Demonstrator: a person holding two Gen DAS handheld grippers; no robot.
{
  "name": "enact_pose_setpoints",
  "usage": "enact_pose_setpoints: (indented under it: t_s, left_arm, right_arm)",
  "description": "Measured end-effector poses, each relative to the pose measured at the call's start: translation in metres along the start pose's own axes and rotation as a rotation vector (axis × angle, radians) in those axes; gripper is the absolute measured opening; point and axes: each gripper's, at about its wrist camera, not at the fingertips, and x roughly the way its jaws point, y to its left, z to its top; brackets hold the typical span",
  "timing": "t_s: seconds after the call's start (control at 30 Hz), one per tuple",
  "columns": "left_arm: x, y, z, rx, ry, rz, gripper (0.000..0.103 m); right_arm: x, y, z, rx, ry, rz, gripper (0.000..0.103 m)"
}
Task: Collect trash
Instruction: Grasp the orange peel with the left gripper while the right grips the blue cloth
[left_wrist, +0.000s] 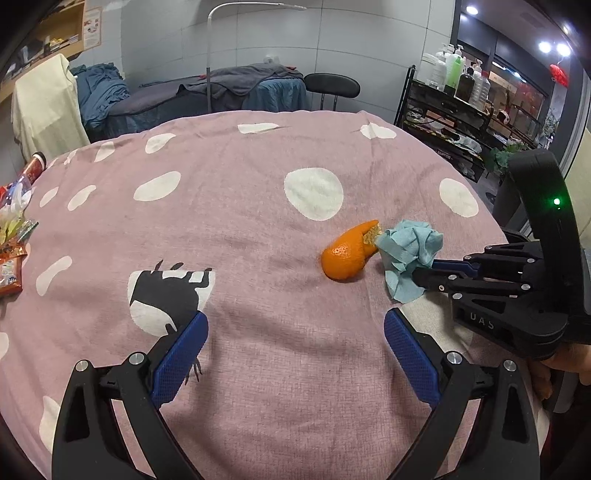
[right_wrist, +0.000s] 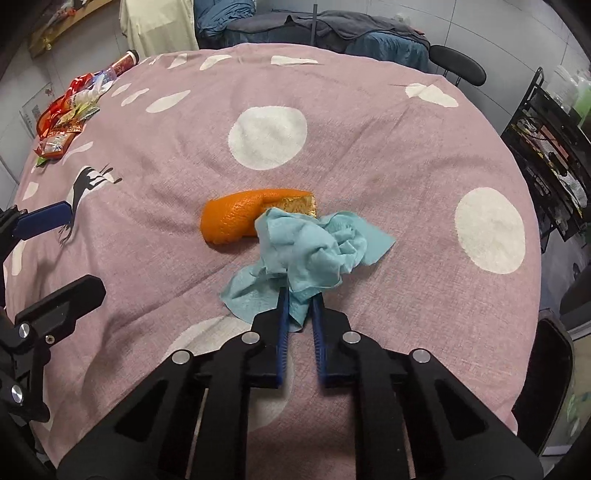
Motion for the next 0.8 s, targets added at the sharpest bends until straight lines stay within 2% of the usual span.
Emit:
enact_pose_setpoints:
  t_s: [0.1, 0.3, 0.43, 0.6, 0.7, 0.8]
  left_arm:
    - [0.001, 0.0, 0.001, -0.001, 0.006, -0.003, 0.095]
    - [0.003, -0.005, 0.005, 0.027, 0.013, 0.001, 0.095]
    - [0.007, -0.012, 0.012, 0.084, 0.007, 0.017, 0.095]
    - [0.02, -0.027, 0.023, 0.177, 0.05, -0.005, 0.095]
    - [0.033, -0.04, 0.029, 0.24, 0.097, -0.032, 0.095]
    - [0.047, -0.054, 0.035, 0.299, 0.121, 0.004, 0.095]
  right_arm:
    - [-0.007, -0.004, -0.002, 0.032, -0.054, -0.012, 0.007]
    - [-0.03, -0.019, -0.007, 0.118, -0.177, -0.001, 0.006]
    - [-0.047, -0.032, -0.012, 0.188, -0.266, 0.012, 0.006]
    - [-0.067, -0.048, -0.02, 0.268, -0.361, 0.036, 0.006]
    - [-0.077, -0.055, -0.027, 0.296, -0.384, 0.032, 0.006]
    - [-0.088, -0.064, -0.04, 0.327, -0.395, 0.023, 0.007]
